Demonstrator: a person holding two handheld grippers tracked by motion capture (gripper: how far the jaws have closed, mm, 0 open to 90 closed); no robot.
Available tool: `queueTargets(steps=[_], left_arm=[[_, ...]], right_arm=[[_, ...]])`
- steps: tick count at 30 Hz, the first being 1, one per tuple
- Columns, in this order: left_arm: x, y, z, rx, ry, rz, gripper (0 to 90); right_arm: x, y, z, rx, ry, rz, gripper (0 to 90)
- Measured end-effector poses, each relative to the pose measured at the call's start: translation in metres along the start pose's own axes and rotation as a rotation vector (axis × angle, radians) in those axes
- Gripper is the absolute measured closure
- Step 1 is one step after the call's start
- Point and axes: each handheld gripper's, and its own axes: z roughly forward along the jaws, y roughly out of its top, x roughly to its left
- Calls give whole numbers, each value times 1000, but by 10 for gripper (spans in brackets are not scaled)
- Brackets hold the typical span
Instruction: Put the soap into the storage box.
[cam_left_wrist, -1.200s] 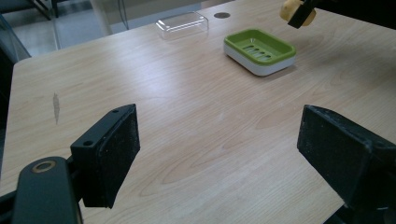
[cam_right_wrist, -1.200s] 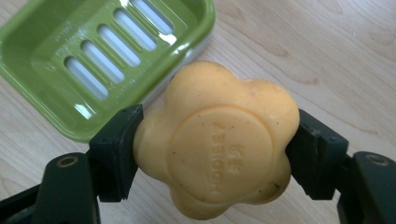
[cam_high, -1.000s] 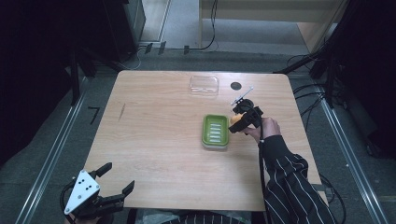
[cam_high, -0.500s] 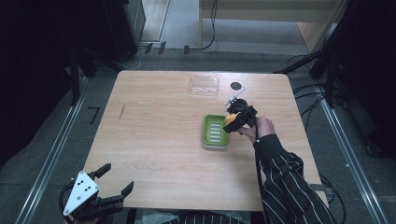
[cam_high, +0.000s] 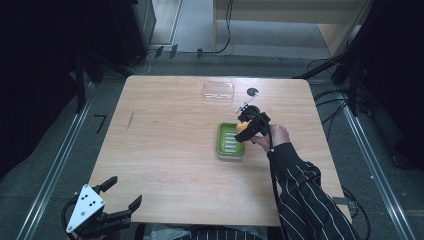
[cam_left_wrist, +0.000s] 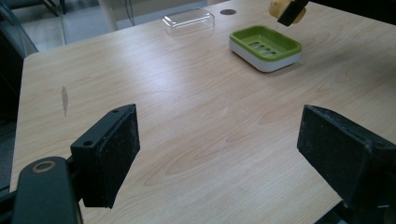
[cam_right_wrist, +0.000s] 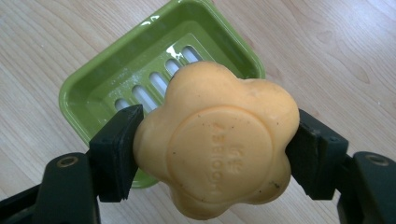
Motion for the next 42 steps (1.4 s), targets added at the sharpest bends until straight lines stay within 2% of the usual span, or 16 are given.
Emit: queueTargets(steps=[7,11,31,42], left_arm=[[0,-1,-1,1,4,-3,135],[0,-1,-2,1,7,-4,136],[-1,-1,-3,-3,10,-3,136],[-1,-1,-2,2,7,1,136]], right_arm=[[4,4,1,-3,2,-17,280],[5,5,1,-2,3,-10,279],[18,18,9,-8,11,-68,280],[22,25,24,38,26,-80,280]])
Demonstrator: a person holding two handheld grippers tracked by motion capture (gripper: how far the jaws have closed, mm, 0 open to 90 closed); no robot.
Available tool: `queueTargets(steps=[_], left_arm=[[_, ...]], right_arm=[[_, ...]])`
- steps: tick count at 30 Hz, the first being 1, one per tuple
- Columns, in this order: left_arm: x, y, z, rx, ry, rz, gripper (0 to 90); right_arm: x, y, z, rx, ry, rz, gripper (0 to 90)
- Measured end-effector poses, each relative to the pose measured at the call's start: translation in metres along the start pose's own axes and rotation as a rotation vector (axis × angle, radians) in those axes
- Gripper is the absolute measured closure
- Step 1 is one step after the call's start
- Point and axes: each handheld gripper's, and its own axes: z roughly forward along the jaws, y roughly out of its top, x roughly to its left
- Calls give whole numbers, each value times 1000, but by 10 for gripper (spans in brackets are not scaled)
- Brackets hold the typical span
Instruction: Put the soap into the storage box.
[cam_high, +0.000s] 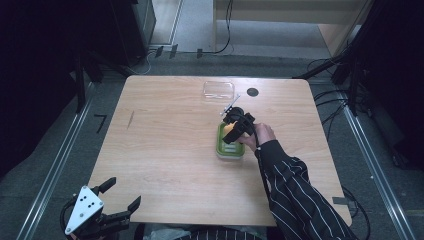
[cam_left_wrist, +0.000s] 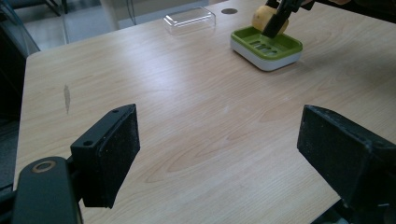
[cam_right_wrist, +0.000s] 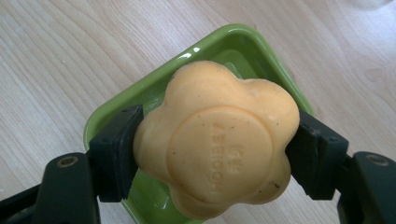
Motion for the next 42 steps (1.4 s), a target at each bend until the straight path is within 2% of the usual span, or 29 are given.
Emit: queueTargets(steps=[14,21,23,42], left_arm=[[1,-1,-1,-8,1,-5,136],[0,-1,-2,-5,4,-4,136],[1,-1,-2,-5,6,-4,135],[0,-1,-1,-8,4,-4,136]], right_arm=[[-1,4,17,64,1,-16,279],[0,4,21,72,3,-10,279],[-1,4,23,78,1,-27,279],[1,2,30,91,-7,-35,277]])
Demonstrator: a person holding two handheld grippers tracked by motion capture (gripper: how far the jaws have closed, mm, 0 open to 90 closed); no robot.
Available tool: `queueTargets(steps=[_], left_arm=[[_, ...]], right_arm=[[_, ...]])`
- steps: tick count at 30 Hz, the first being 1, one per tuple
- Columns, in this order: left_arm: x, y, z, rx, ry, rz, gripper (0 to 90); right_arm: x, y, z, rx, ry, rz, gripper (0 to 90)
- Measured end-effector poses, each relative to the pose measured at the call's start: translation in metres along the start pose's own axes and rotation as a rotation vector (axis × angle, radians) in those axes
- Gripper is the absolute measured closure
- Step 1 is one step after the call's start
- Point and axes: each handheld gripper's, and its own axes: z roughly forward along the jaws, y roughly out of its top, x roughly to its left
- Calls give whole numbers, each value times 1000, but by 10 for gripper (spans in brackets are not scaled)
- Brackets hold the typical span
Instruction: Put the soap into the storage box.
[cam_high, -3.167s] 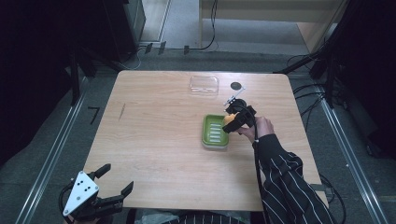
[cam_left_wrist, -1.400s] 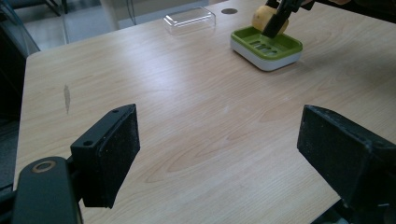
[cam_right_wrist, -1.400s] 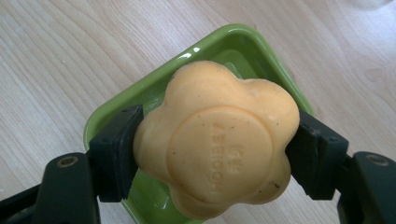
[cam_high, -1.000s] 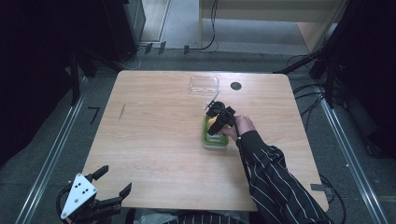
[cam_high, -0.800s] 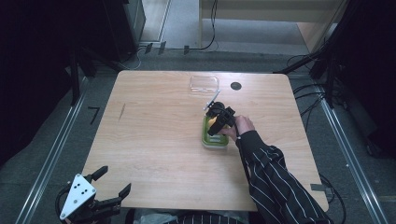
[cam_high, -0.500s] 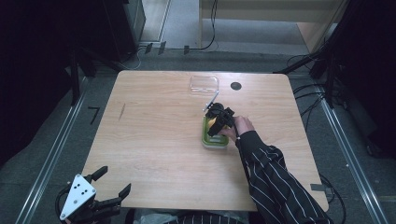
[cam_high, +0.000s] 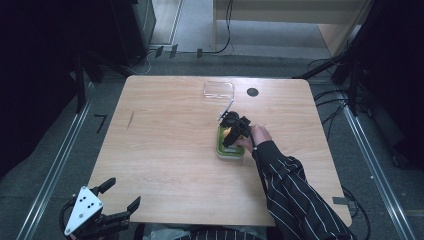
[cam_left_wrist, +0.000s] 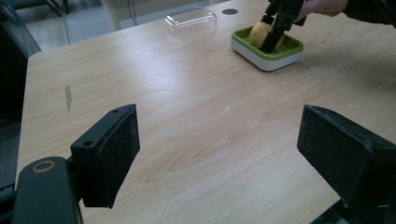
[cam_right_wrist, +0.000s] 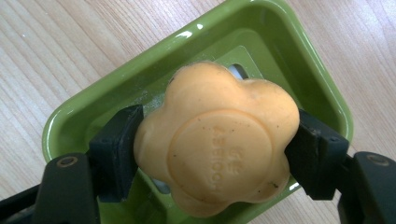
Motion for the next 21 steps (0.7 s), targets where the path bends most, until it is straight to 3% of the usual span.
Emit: queueTargets(steps=[21], left_arm=[[0,1,1,4,-3,3,136]], right_arm=[[0,-1,2,-2,-2,-6,269]])
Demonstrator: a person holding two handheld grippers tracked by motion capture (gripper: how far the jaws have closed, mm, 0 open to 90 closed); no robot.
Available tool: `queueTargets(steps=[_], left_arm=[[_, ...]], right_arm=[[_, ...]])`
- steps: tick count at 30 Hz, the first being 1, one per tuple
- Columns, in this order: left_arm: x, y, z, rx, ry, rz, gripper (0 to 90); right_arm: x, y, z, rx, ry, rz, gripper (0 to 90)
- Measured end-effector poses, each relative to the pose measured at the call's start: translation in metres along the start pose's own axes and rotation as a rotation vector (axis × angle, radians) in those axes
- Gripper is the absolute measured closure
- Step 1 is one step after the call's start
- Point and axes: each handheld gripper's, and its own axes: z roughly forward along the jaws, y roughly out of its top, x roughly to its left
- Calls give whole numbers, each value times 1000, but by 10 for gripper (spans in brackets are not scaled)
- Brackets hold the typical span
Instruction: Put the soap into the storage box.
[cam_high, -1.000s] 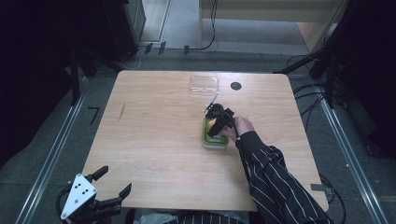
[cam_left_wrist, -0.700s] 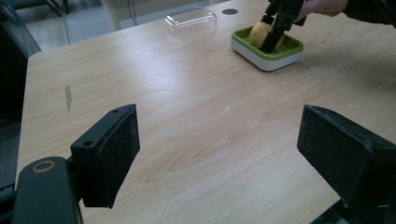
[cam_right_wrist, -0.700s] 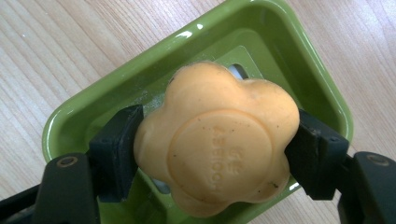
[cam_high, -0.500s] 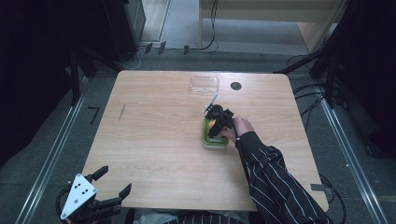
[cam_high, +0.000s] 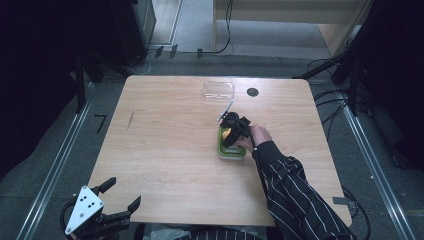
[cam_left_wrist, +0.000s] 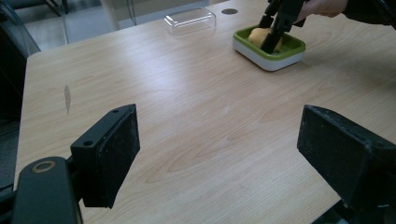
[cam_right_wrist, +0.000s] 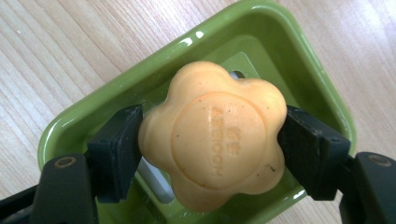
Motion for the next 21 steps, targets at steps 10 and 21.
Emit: queueTargets(steps=[10,21], left_arm=[[1,2,5,5,-10,3,136],[0,3,6,-8,-16,6,136]], right_arm=[[-1,-3,-8,-37,-12,-1,205],[1,-8,-24,-53,-33,17,111]])
